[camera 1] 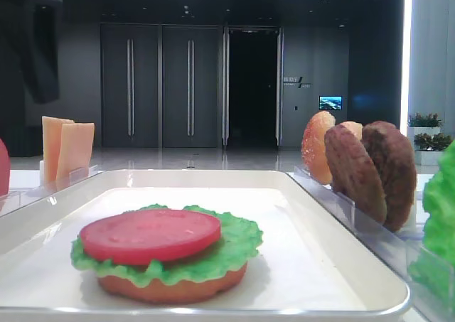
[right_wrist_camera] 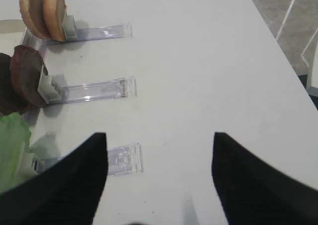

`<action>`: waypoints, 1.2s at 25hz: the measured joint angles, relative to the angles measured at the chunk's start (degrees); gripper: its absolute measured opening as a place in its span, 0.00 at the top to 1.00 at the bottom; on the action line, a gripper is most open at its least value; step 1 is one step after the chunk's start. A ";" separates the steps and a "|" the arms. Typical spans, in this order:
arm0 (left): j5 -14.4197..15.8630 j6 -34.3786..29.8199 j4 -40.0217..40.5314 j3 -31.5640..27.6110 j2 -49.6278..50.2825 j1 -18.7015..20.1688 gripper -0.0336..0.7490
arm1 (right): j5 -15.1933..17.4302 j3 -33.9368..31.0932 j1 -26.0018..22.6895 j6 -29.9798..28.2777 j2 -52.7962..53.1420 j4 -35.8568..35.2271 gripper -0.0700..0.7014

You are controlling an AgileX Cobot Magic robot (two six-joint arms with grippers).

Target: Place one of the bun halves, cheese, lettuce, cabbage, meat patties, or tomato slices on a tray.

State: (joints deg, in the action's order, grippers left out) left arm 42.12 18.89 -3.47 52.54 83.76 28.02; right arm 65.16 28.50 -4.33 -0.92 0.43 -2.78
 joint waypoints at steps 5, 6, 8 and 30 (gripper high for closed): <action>3.51 0.18 3.02 0.12 -2.36 -3.65 0.35 | 0.00 0.00 0.00 0.00 0.00 0.00 0.31; 4.22 0.59 4.04 0.12 -2.88 -4.31 0.36 | 0.00 0.00 0.00 0.00 0.00 0.00 0.31; 5.58 1.14 6.07 0.12 -3.85 -5.51 0.36 | 0.00 0.00 0.00 0.00 0.00 0.00 0.31; 14.19 2.62 14.99 0.12 -7.49 -18.79 0.36 | 0.00 0.00 0.00 0.00 0.00 0.00 0.31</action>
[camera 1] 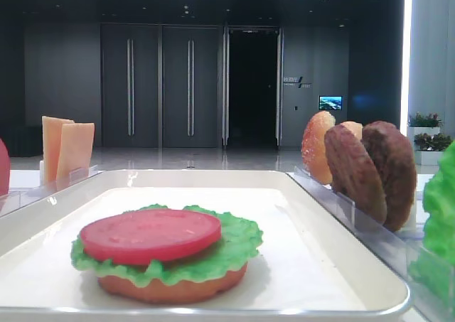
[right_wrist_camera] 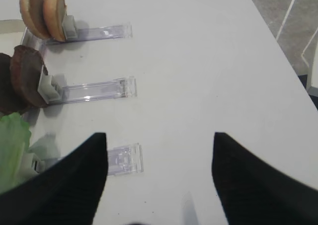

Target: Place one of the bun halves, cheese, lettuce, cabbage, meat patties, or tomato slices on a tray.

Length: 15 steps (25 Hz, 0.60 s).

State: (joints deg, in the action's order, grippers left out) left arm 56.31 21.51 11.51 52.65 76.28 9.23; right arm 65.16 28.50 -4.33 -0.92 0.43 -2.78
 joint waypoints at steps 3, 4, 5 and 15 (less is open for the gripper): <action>0.18 0.00 0.11 0.00 0.00 -2.02 0.36 | 0.00 0.00 0.00 0.00 0.00 0.00 0.31; 0.25 0.00 0.11 0.00 0.00 -2.74 0.36 | 0.00 0.00 0.00 0.00 0.00 0.00 0.31; 0.25 0.00 0.11 0.00 0.00 -3.36 0.36 | 0.00 0.00 0.00 0.00 0.00 0.00 0.31; 1.31 -2.43 0.11 0.00 0.00 -11.08 0.36 | 0.00 0.00 0.00 0.00 0.00 0.00 0.31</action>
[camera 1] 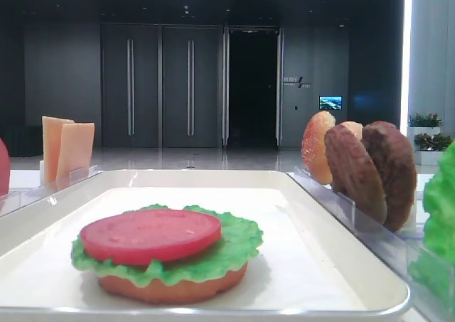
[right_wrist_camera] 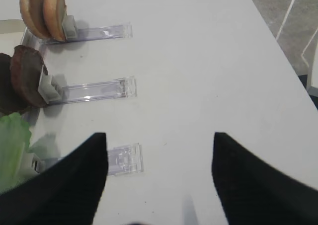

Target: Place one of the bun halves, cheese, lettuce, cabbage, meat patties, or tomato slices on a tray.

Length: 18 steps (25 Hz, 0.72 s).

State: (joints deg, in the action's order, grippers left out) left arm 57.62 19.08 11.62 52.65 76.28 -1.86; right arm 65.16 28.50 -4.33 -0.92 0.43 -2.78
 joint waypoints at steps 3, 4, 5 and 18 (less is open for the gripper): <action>0.30 -0.90 0.00 0.00 0.00 -0.62 0.36 | 0.00 0.00 0.00 0.00 0.00 0.00 0.31; 0.38 -1.37 -0.38 0.00 -0.06 -0.62 0.36 | 0.00 0.00 0.00 0.00 0.00 0.00 0.31; 0.43 -2.05 -0.86 0.00 -0.17 -0.62 0.36 | 0.00 0.00 0.00 0.00 0.00 0.00 0.31; 4.75 -6.19 -3.23 0.00 -12.33 -0.62 0.36 | 0.00 0.00 0.00 0.00 0.00 0.00 0.31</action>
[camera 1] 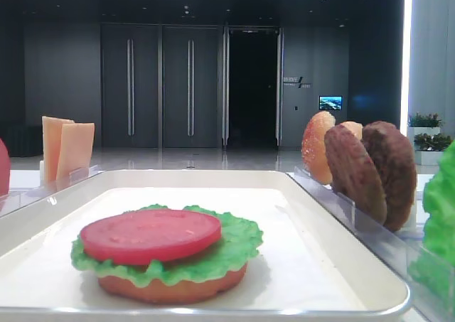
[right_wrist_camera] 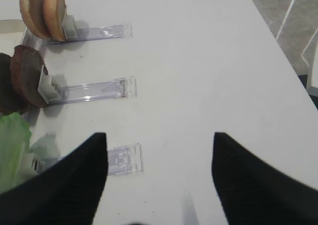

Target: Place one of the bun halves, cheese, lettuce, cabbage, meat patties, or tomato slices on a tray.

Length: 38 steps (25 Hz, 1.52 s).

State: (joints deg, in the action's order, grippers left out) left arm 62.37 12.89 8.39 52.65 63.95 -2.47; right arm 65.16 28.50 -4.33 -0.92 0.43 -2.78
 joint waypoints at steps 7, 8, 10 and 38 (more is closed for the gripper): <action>1.39 -2.83 -2.84 -0.75 -8.68 0.00 0.36 | 0.00 0.00 0.00 0.00 0.00 0.00 0.31; 1.33 -3.05 -2.84 -1.66 -10.11 0.00 0.36 | 0.00 0.00 0.00 0.00 0.00 0.00 0.31; 1.28 -3.19 -2.96 -4.40 -12.69 0.00 0.36 | 0.00 0.00 0.00 0.00 0.00 0.00 0.31; -0.86 -5.70 -4.33 -24.37 -46.49 0.00 0.36 | 0.00 0.00 0.00 0.00 0.00 0.00 0.31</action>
State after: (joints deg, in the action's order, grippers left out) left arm 61.51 7.19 4.06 28.28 17.46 -2.47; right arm 65.16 28.50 -4.33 -0.92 0.43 -2.78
